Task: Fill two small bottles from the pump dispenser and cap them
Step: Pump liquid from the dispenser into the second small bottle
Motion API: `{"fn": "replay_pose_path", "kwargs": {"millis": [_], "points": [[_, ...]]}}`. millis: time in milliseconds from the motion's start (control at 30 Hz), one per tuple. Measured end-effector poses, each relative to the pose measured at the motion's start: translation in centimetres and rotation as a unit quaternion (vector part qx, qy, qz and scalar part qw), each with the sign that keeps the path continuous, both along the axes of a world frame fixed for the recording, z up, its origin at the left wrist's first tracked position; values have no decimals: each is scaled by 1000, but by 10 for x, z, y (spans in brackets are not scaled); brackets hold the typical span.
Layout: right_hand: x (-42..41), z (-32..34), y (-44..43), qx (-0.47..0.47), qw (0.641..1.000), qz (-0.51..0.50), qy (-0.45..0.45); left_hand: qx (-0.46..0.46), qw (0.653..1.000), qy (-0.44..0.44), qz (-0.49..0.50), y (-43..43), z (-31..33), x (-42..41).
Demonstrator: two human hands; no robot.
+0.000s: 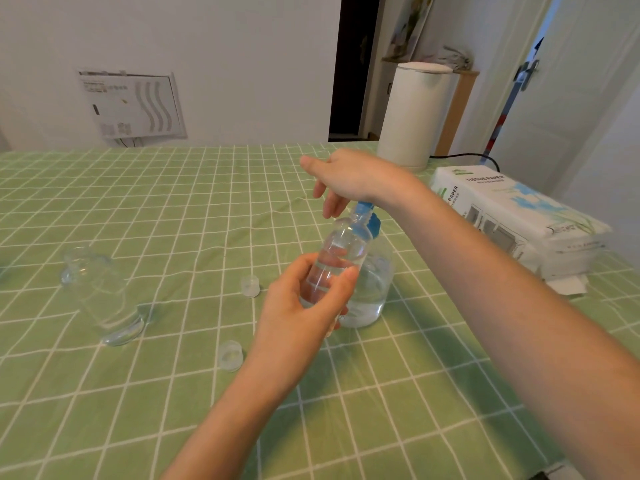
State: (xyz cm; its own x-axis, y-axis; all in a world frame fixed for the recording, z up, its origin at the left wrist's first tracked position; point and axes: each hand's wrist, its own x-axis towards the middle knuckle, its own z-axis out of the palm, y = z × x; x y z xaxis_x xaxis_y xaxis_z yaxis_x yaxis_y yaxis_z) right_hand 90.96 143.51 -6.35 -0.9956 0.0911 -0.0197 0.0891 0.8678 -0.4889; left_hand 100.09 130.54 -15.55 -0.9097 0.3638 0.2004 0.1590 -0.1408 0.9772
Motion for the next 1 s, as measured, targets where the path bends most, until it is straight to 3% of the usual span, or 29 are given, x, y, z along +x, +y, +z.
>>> {"fn": "replay_pose_path", "kwargs": {"millis": [1000], "points": [[1, -7, 1, -21, 1000, 7, -4, -16, 1000, 6, 4, -1, -1, 1]]}}
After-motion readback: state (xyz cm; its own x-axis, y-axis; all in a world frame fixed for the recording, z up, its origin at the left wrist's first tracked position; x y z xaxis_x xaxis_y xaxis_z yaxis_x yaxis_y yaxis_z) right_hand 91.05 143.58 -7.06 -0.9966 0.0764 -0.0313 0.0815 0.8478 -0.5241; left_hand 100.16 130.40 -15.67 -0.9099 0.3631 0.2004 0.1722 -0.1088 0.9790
